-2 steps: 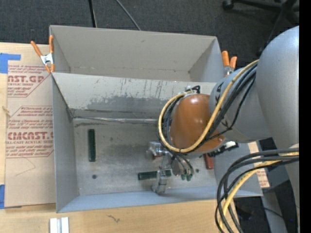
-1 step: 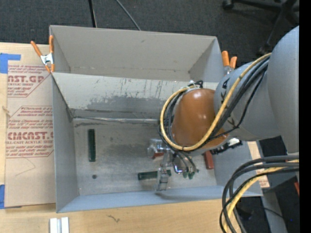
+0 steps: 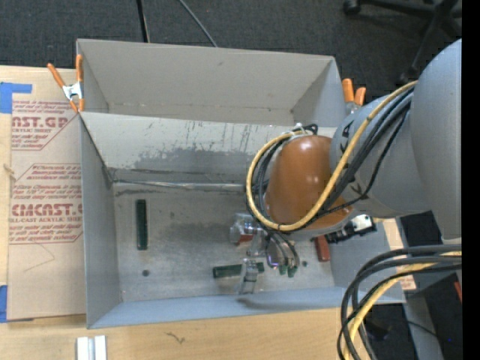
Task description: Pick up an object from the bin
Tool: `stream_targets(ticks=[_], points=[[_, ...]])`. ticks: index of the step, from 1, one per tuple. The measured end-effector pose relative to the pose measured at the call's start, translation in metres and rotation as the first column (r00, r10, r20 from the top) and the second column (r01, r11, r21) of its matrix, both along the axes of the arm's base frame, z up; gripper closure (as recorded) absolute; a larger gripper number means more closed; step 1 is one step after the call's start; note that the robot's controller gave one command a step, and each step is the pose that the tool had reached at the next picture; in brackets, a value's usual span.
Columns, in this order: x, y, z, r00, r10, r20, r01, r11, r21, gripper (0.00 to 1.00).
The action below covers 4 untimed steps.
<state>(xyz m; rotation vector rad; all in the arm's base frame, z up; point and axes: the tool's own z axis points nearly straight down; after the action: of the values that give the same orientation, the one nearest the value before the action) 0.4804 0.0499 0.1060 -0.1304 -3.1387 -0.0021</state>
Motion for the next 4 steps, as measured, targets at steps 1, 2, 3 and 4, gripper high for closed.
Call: stream_targets(ticks=[1,2,3,4], points=[[0.003,-0.001,-0.038,0.999,-0.051,0.001,0.051,0.999,0.000,0.00],[0.004,0.000,-0.037,0.999,-0.052,0.003,0.052,0.999,0.000,0.00],[0.003,0.000,-0.037,0.999,-0.051,-0.001,0.051,0.999,0.000,1.00],[0.004,0.000,0.000,0.999,-0.051,0.002,0.051,0.999,0.000,1.00]])
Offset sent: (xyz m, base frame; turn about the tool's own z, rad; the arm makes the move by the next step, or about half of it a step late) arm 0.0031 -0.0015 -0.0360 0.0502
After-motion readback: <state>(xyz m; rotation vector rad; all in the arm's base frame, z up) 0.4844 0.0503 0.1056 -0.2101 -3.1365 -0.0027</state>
